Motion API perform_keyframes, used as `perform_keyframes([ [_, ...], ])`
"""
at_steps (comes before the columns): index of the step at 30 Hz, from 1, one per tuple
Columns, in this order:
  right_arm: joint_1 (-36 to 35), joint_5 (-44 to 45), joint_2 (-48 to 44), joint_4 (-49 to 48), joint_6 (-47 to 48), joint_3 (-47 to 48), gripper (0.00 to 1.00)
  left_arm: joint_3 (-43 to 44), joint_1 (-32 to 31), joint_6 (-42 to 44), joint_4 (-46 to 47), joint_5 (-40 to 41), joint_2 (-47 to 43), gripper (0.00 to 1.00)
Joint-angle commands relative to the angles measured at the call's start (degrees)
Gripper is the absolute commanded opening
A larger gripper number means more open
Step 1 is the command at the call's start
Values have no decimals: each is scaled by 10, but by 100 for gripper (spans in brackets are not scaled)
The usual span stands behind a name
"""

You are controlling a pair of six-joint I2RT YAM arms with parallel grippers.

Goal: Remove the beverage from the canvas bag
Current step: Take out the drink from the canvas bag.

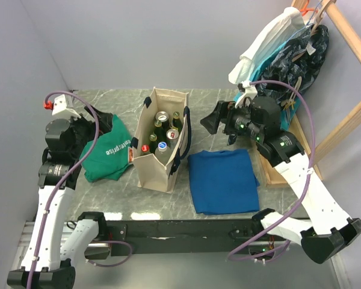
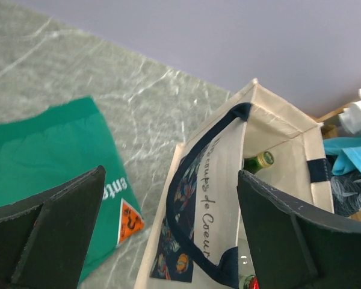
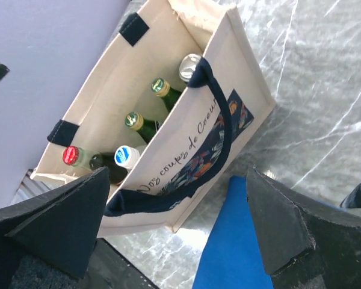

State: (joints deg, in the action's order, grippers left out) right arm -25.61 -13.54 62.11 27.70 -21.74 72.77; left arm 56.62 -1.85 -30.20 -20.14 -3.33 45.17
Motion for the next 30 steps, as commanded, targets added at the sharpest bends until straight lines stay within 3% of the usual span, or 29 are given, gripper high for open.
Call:
perform_keyframes([
  [1, 2, 5, 20, -9, 23, 49, 100, 46, 1, -11, -38, 32, 18, 96],
  [7, -1, 45, 71, 31, 35, 136, 100, 63, 1, -42, -80, 72, 34, 96],
  [12, -4, 87, 91, 67, 81, 198, 100, 34, 2, -68, -22, 89, -3, 96],
  [19, -4, 62, 65, 34, 110, 142, 100, 74, 2, -50, 17, 27, 40, 96],
  [22, -4, 70, 78, 54, 121, 160, 100, 97, 2, -35, 12, -14, 74, 96],
  [30, -4, 93, 103, 85, 128, 230, 100, 113, 2, -6, 12, -27, 97, 96],
])
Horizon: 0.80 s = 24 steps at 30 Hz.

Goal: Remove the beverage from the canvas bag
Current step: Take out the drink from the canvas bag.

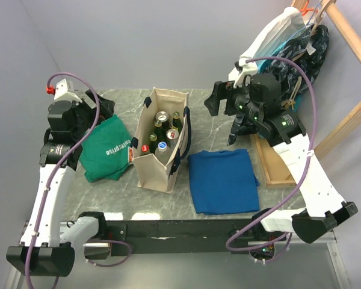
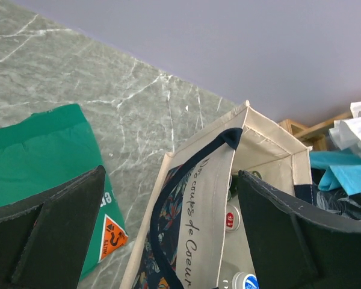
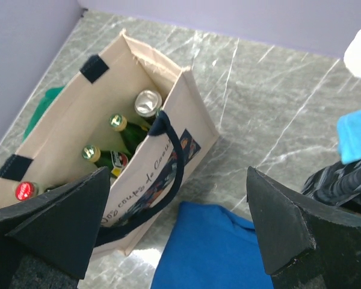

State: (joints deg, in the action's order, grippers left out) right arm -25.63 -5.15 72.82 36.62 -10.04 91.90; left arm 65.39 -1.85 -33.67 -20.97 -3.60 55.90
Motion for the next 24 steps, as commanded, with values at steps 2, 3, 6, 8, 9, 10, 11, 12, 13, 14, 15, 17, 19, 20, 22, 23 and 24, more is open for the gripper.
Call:
perform_keyframes([
  [2, -4, -2, -20, -21, 14, 25, 100, 27, 2, 34, 21, -33, -12, 96],
  [3, -4, -8, -28, -30, 13, 15, 100, 28, 1, 36, 20, -33, -12, 96],
  [6, -4, -6, -49, -56, -4, -8, 100, 37, 2, 41, 8, -35, -12, 96],
  [8, -4, -20, -48, -48, -4, -1, 100, 40, 2, 42, 3, -33, -12, 96],
  [9, -4, -24, -44, -42, -4, 6, 100, 40, 2, 42, 1, -34, -13, 96],
  [10, -4, -27, -37, -27, -4, 19, 100, 40, 2, 42, -1, -34, -14, 96],
  [11, -5, -28, -31, -19, -3, 26, 100, 39, 2, 43, -4, -35, -15, 96],
  [12, -4, -29, -28, -12, -2, 32, 100, 35, 2, 43, -5, -37, -18, 96],
  [13, -5, -34, -23, -5, -1, 39, 100, 33, 2, 43, -5, -36, -22, 96],
  [14, -5, -36, -23, -4, 0, 39, 100, 26, 2, 44, -5, -35, -25, 96],
  [15, -5, -38, -23, -4, 0, 39, 100, 23, 2, 46, -5, -34, -29, 96],
  [17, -7, -48, -26, -3, 4, 40, 100, 15, 2, 48, -4, -29, -33, 96],
  [19, -7, -53, -25, 2, 3, 50, 100, 13, 2, 51, -6, -26, -34, 96],
  [20, -9, -63, -22, 6, 3, 54, 100, 11, 2, 55, -7, -29, -34, 96],
  [22, -9, -80, -8, 19, 2, 74, 100, 13, 1, 59, -10, -40, -30, 96],
  [23, -12, -88, -2, 24, -6, 82, 100, 13, 2, 62, -12, -42, -28, 96],
  [24, -14, -95, 6, 28, -12, 90, 100, 14, 1, 64, -13, -43, -24, 96],
])
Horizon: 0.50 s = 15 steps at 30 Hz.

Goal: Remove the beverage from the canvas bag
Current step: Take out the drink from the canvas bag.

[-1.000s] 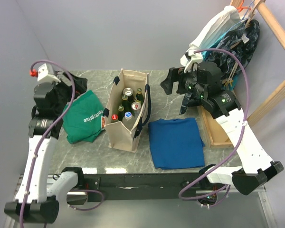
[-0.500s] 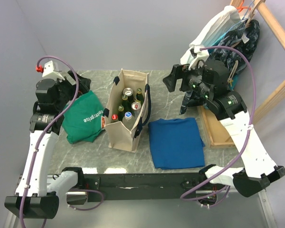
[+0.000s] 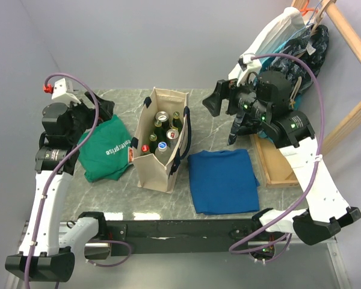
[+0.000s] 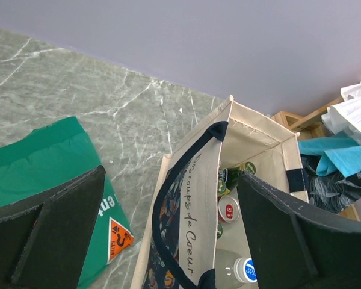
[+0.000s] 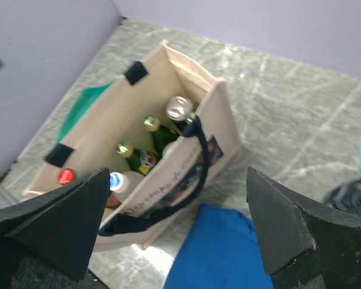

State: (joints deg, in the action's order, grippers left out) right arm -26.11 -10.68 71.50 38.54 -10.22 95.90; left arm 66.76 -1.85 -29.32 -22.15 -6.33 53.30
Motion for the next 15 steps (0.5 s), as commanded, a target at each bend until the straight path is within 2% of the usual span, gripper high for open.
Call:
perform_keyframes([
  [1, -11, -43, 33, 20, -12, 65, 100, 0, 2, 21, -2, -17, 5, 96],
  [4, -24, -19, 48, 27, -9, 71, 100, -1, 1, 27, -5, -18, 17, 96],
  [8, -25, 76, 30, -11, -62, 31, 100, -7, 2, 39, -10, -5, 25, 96],
  [13, -6, 49, 46, -5, -66, 32, 100, -12, 2, 42, -6, 7, 42, 96],
  [15, -5, 44, 46, -9, -52, 26, 100, -9, 2, 40, -1, -19, 52, 96],
])
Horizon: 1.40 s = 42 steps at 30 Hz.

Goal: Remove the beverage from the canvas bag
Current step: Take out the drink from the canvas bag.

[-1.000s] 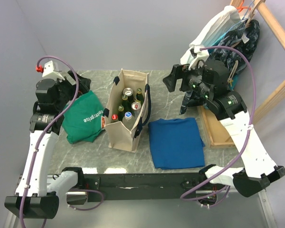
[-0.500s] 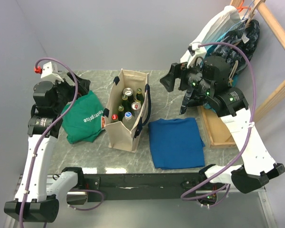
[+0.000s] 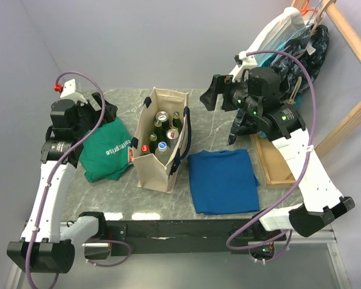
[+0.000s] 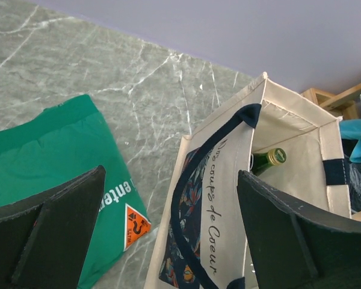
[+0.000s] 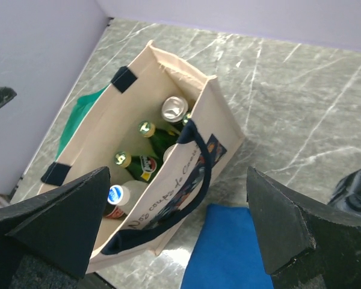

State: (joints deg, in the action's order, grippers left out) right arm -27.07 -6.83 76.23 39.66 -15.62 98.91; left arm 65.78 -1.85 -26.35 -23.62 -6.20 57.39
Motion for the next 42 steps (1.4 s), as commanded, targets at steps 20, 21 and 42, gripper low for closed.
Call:
perform_keyframes([
  [20, -30, -145, 34, -15, 58, 7, 100, -94, 1, -5, 25, -146, -67, 96],
  [21, -35, -141, 42, -7, 60, 11, 98, -113, 1, -8, 30, -154, -72, 96],
  [42, -170, 150, 74, 23, 26, -15, 99, -166, -7, -9, -67, -93, -192, 96],
])
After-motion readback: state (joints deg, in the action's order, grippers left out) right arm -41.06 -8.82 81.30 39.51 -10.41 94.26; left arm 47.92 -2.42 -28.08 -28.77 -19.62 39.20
